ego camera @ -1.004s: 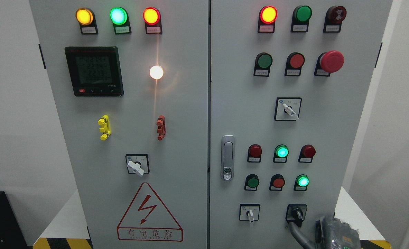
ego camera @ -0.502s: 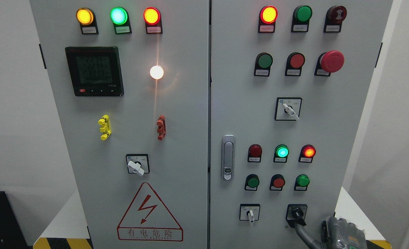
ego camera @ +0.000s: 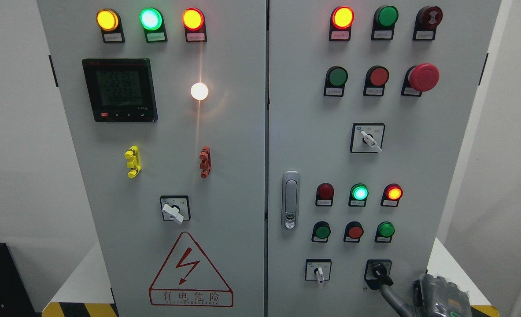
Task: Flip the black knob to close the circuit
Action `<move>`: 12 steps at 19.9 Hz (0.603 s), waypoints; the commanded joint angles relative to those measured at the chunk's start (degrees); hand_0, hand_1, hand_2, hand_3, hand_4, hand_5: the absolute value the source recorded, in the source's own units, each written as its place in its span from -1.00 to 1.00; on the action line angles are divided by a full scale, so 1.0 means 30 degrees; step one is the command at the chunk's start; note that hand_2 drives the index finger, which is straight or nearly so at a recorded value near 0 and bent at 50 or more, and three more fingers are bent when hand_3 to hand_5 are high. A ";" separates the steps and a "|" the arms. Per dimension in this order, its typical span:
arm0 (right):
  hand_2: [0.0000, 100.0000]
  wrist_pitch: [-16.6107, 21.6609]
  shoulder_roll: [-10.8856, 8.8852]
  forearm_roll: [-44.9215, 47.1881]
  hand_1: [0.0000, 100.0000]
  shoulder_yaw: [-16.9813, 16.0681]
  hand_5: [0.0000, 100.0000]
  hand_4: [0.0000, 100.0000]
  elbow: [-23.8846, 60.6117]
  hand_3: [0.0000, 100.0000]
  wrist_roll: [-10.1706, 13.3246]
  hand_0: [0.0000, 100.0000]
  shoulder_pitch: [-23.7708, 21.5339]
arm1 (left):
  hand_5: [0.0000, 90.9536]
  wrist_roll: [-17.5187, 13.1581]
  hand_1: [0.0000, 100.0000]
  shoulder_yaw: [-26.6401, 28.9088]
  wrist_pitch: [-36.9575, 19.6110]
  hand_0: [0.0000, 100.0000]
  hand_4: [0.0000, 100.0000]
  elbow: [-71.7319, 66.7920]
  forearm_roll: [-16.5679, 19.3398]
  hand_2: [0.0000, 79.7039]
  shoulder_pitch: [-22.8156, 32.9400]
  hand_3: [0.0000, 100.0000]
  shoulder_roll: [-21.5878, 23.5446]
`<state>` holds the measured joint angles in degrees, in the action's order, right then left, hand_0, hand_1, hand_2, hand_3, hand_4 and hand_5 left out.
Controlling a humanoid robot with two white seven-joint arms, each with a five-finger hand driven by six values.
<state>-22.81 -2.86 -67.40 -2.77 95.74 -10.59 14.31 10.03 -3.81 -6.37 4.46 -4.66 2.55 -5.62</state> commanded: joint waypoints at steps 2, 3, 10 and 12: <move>0.77 -0.0014 -0.0043 0.0141 -1.00 -0.0191 0.93 0.92 0.0255 1.00 0.0307 -1.00 0.0094 | -1.00 -0.0003 0.11 0.0009 -0.0015 -0.76 -1.00 0.0009 0.0000 -1.00 0.0000 -1.00 0.0000; 0.77 -0.0014 -0.0043 0.0170 -1.00 -0.0191 0.93 0.92 0.0284 1.00 0.0307 -1.00 0.0094 | -1.00 -0.0003 0.11 0.0009 -0.0015 -0.76 -1.00 -0.0020 0.0000 -1.00 0.0000 -1.00 0.0000; 0.77 -0.0014 -0.0072 0.0639 -1.00 0.0042 0.93 0.92 0.0577 1.00 0.0336 -1.00 -0.0023 | -1.00 -0.0003 0.11 0.0009 -0.0015 -0.76 -1.00 0.0008 0.0000 -1.00 0.0000 -1.00 0.0000; 0.78 -0.0014 -0.0102 0.0640 -1.00 0.0160 0.93 0.93 0.0723 1.00 0.0336 -1.00 -0.0110 | -1.00 -0.0003 0.11 0.0009 -0.0015 -0.76 -1.00 0.0009 -0.0029 -1.00 0.0000 -1.00 0.0000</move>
<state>-23.07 -2.98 -65.98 -2.89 96.65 -10.71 14.42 10.07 -3.80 -6.37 4.45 -4.66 2.55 -5.63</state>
